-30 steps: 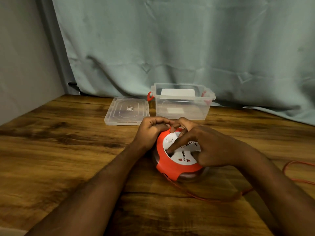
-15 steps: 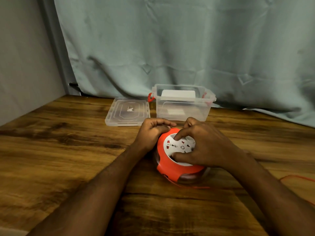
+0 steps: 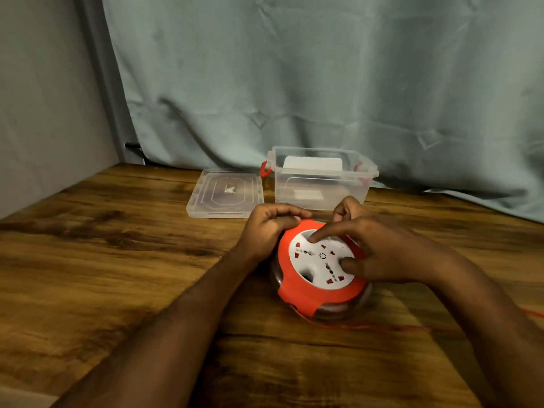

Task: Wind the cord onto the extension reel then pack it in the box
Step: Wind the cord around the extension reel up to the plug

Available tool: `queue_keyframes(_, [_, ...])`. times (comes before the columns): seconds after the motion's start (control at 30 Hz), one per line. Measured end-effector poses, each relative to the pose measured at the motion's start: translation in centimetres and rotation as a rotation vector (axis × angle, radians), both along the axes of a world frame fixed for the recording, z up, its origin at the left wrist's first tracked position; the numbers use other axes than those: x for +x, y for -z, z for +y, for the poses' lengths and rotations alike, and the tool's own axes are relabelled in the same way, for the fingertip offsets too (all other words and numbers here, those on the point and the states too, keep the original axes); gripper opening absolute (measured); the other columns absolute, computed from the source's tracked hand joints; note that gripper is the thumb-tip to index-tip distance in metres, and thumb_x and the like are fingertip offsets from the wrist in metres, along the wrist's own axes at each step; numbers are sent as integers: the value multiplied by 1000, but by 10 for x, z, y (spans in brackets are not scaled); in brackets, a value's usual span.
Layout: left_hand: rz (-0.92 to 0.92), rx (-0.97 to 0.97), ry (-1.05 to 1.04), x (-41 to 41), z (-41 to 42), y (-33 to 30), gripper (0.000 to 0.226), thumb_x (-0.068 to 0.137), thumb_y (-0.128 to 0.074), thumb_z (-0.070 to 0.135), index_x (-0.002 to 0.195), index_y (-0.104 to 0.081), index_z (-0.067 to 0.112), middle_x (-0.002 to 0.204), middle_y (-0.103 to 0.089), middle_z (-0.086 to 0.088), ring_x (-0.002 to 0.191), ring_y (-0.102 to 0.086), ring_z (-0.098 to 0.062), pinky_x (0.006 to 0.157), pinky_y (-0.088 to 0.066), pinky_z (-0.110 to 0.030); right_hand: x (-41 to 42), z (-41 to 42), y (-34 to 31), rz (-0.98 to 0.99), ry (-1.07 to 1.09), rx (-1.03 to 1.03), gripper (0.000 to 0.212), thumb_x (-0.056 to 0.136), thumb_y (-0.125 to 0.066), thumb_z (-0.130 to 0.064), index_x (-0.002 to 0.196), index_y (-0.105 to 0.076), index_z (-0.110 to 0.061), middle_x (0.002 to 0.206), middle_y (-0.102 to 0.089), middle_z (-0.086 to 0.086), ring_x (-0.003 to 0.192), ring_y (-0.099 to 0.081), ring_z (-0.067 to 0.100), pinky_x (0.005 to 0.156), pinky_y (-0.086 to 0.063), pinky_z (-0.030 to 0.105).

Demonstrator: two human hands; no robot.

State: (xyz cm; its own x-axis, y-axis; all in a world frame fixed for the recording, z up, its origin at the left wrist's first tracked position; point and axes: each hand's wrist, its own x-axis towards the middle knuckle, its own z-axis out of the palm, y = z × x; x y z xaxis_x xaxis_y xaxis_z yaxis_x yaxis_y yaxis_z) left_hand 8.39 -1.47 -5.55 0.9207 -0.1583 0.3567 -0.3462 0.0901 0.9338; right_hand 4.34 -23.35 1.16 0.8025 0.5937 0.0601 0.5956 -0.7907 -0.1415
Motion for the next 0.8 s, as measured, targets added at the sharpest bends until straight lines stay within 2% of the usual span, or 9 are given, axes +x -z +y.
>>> queue_keyframes(0.1, [-12, 5, 46, 0, -1, 0, 25, 90, -53, -10, 106, -70, -3, 100, -73, -14, 85, -72, -16, 75, -57, -24, 2, -7, -3, 50, -7, 15, 64, 78, -80, -38, 126, -51, -70, 115, -33, -19, 100, -54, 6, 74, -60, 32])
queue_keyframes(0.23, [-19, 33, 73, 2, 1, 2, 24, 89, -55, -7, 107, -71, -2, 106, -73, -18, 89, -72, -23, 76, -57, -28, 1, -10, -3, 119, -7, 57, 63, 71, -83, -45, 122, -55, -69, 113, -39, -19, 101, -54, 7, 77, -60, 36])
queue_keyframes(0.3, [-4, 41, 60, 3, 1, 3, 24, 89, -56, -6, 106, -72, 0, 105, -74, -16, 88, -72, -24, 75, -57, -29, 1, -8, -2, 89, 16, 68, 62, 66, -86, -50, 120, -59, -66, 107, -44, -19, 93, -55, 4, 73, -56, 33])
queue_keyframes(0.4, [27, 26, 12, 4, 1, 3, 24, 88, -56, -8, 104, -72, -1, 104, -74, -16, 86, -72, -24, 74, -57, -28, -1, -2, -2, 3, 64, 5, 60, 61, -85, -61, 117, -64, -56, 101, -49, -23, 87, -52, -2, 64, -42, 21])
queue_keyframes(0.5, [44, 13, -30, 5, 1, 3, 24, 88, -55, -9, 104, -72, -5, 105, -73, -21, 86, -70, -25, 74, -58, -28, -7, 5, -3, -80, 91, -46, 59, 58, -79, -71, 111, -67, -48, 95, -56, -26, 83, -53, -3, 60, -37, 20])
queue_keyframes(0.57, [54, 3, -43, 5, 2, 3, 23, 88, -55, -9, 103, -72, -4, 104, -72, -24, 85, -70, -26, 73, -58, -27, -9, 9, -2, -146, 91, -53, 61, 54, -69, -79, 103, -69, -43, 83, -60, -23, 74, -53, -2, 57, -35, 21])
queue_keyframes(0.67, [61, -6, -76, 4, 1, 2, 24, 87, -54, -10, 103, -72, -7, 102, -72, -23, 82, -70, -23, 72, -57, -24, -10, 15, 3, -201, 98, -42, 55, 55, -65, -85, 76, -65, -34, 63, -53, -19, 60, -48, 0, 53, -27, 23])
queue_keyframes(0.8, [76, -10, -102, 4, 0, 2, 22, 88, -55, -9, 103, -72, -7, 102, -72, -24, 82, -70, -26, 71, -58, -26, -8, 18, 9, -216, 122, -7, 67, 57, -62, -91, 59, -61, -24, 57, -57, -12, 57, -53, 5, 52, -31, 24])
